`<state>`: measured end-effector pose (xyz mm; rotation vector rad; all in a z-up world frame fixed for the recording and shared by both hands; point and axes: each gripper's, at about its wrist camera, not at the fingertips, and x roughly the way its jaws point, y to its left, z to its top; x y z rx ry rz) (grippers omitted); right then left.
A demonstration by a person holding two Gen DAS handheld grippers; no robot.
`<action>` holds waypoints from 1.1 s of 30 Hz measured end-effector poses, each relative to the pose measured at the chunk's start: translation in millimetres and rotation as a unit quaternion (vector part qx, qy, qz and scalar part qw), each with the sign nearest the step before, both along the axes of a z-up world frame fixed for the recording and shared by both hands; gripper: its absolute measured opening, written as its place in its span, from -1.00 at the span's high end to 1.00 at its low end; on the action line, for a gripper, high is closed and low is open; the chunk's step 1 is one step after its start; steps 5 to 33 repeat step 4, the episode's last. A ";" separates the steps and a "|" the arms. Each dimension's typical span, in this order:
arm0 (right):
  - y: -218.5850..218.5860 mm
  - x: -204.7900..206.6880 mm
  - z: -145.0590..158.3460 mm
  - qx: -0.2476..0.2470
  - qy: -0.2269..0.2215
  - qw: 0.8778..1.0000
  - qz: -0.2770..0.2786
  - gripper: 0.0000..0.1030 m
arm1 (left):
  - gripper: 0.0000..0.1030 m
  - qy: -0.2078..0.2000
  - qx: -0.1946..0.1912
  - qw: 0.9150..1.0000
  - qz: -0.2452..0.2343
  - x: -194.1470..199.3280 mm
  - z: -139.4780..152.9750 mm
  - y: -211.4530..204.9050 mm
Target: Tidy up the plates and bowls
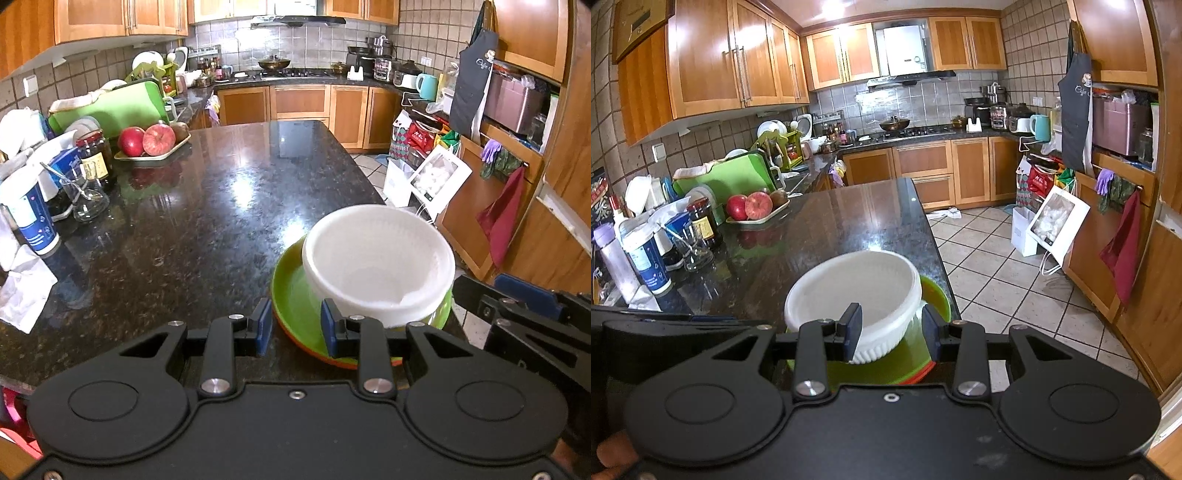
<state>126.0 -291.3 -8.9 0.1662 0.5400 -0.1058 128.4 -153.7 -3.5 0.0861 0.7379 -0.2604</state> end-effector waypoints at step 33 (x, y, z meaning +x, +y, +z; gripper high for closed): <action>-8.3 7.7 -1.2 0.002 -0.003 1.000 0.001 0.26 | 0.27 -0.001 0.007 1.000 -0.003 7.3 1.7 -4.8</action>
